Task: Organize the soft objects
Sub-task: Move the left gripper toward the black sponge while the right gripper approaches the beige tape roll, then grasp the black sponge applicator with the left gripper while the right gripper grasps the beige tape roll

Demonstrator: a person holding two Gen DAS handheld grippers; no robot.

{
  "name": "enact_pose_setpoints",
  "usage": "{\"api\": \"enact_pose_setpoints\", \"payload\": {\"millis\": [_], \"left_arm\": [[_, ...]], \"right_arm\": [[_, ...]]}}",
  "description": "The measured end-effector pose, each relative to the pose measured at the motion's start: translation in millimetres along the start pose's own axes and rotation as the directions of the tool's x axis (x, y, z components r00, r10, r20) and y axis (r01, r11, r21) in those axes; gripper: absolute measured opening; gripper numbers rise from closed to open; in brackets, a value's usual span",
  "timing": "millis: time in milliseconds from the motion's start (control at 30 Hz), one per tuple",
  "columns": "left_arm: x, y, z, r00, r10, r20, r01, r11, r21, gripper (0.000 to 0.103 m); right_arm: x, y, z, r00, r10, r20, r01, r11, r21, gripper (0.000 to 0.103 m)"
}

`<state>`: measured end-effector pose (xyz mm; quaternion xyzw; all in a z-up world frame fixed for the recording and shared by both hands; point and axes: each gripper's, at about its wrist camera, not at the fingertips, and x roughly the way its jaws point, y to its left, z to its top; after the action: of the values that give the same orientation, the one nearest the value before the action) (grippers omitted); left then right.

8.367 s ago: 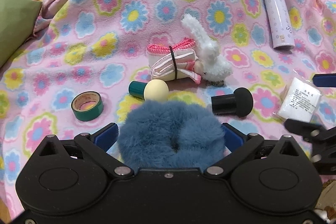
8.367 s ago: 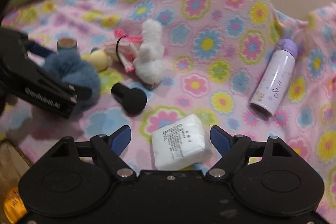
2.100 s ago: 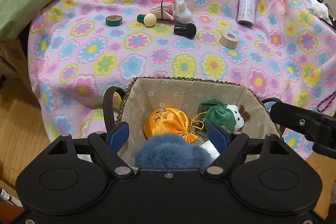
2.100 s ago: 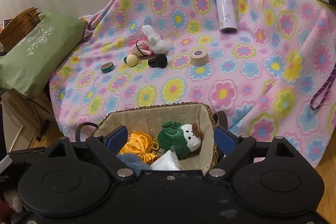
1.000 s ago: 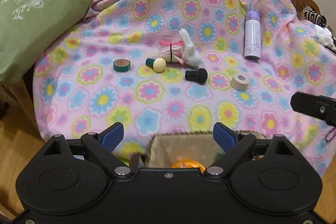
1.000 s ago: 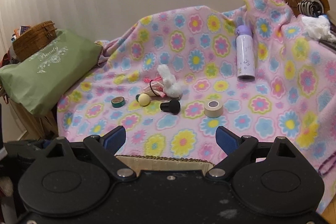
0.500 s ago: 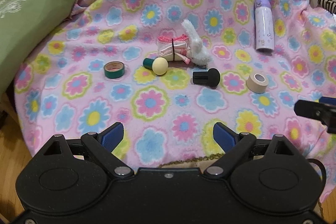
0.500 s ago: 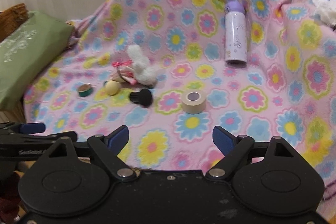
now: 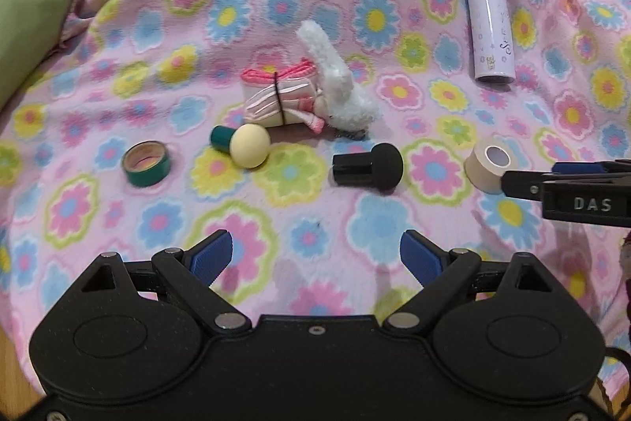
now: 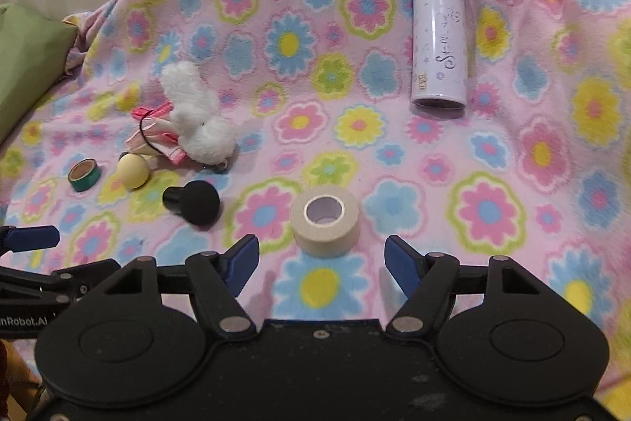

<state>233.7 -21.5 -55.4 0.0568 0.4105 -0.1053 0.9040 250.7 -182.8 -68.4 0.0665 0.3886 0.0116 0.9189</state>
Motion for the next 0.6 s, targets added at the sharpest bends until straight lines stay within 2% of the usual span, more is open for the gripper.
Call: {"api": "enact_pose_setpoints", "payload": {"millis": [133,233,300,367,600], "left_arm": [[12,-1,7,1.0,-0.022,-0.001,0.022,1.0,-0.003,0.089],[21,-3,12,1.0,-0.027,-0.004,0.027,1.0,0.0,0.089],[27,-4,15,1.0,-0.028,-0.004,0.028,1.0,0.002,0.089],[33,-5,18,1.0,-0.031,-0.002,0.031,1.0,0.003,0.089],[48,-12,28,0.998,-0.055,0.016,0.055,0.998,0.0,0.089]], "right_arm": [[17,4,6,1.0,0.002,-0.002,-0.002,1.0,-0.031,0.07],[34,5,9,1.0,-0.005,-0.006,0.004,0.999,-0.039,0.066],[43,3,8,1.0,-0.01,-0.015,0.01,0.999,-0.038,0.055],[52,-1,7,0.999,-0.017,-0.032,0.016,0.999,-0.03,0.049],[47,-7,0,1.0,0.005,-0.004,-0.005,1.0,-0.023,0.048]]}}
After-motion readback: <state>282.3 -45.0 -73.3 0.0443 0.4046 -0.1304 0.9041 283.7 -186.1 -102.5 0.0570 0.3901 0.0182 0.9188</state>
